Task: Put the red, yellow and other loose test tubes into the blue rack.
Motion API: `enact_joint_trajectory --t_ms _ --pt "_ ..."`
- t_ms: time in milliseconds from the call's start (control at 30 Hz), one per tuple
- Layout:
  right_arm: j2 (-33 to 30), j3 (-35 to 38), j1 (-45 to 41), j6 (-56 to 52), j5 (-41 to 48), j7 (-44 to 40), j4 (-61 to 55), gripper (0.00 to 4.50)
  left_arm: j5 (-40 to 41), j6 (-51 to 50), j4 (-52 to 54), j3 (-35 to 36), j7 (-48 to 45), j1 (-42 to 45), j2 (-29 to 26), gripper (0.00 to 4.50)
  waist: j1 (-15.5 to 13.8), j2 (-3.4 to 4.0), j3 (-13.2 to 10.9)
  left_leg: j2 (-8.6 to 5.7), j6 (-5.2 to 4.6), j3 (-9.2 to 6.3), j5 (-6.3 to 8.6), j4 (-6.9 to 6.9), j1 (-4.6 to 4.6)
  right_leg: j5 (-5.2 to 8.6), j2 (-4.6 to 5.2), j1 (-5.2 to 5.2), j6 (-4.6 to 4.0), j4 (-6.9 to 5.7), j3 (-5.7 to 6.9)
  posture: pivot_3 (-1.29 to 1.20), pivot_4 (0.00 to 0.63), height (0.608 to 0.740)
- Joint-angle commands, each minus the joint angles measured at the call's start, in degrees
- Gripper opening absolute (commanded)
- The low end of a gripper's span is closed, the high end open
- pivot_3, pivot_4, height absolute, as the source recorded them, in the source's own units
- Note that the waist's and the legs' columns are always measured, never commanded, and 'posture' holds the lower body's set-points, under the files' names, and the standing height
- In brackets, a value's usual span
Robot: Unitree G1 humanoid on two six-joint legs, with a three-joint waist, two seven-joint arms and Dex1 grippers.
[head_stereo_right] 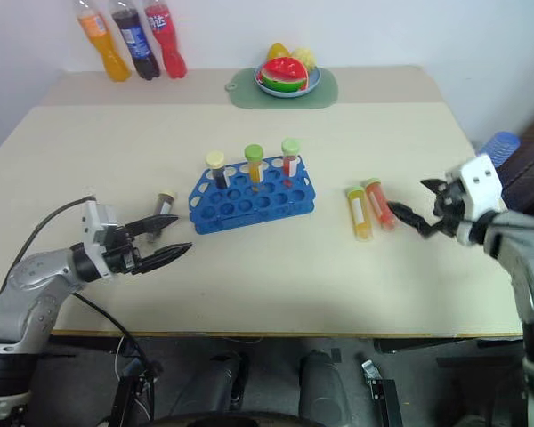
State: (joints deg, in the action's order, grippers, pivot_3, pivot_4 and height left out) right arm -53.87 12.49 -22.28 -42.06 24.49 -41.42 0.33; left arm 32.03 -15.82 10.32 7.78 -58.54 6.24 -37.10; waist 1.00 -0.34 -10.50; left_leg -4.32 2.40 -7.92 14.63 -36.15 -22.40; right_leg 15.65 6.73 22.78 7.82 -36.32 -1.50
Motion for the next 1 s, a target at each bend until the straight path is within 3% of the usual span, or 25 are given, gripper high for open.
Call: enact_joint_trajectory --t_ms 33,167,333,867,1000 --pt "-0.3 -5.2 -12.4 -10.6 -2.7 2.0 9.4 4.5 -0.4 0.4 1.8 -1.6 -0.5 1.3 0.5 3.68 0.1 -0.01 0.0 0.01 0.0 0.01 0.0 0.01 -0.01 0.0 -0.02 0.02 0.0 0.01 0.02 0.0 0.15 0.74" --pt "1.3 -13.1 -25.1 -16.0 -6.8 0.4 20.5 4.5 -0.7 0.4 1.7 -2.9 -0.5 2.3 1.2 3.68 -0.1 0.02 0.0 0.02 0.0 0.09 0.0 0.07 -0.07 -0.01 -0.02 0.11 -0.01 0.03 0.01 0.0 0.15 0.74" --pt "4.0 -20.5 -34.6 -15.3 -11.7 -4.2 32.9 4.5 -0.4 0.2 3.1 -3.6 0.5 1.9 2.1 3.68 -0.1 0.02 0.0 -0.01 -0.01 0.13 0.01 0.08 -0.22 -0.02 -0.01 0.22 0.0 0.09 0.01 0.0 0.15 0.74" --pt "10.2 -26.1 -39.7 -5.9 -22.1 -10.9 49.9 4.5 0.4 -0.2 9.2 -1.2 5.0 -5.3 1.9 3.68 0.2 0.03 0.0 -0.06 0.0 0.17 0.0 0.05 -0.36 -0.02 -0.04 0.44 0.01 0.01 0.0 0.0 0.15 0.74" --pt "11.5 -26.8 -39.0 -4.0 -24.5 -11.5 51.2 3.19 0.5 -0.4 9.5 -0.9 5.5 -5.7 1.9 3.76 0.1 0.02 0.0 -0.06 0.0 0.17 0.0 0.03 -0.35 -0.03 -0.04 0.42 0.0 0.0 0.0 0.0 0.15 0.74"
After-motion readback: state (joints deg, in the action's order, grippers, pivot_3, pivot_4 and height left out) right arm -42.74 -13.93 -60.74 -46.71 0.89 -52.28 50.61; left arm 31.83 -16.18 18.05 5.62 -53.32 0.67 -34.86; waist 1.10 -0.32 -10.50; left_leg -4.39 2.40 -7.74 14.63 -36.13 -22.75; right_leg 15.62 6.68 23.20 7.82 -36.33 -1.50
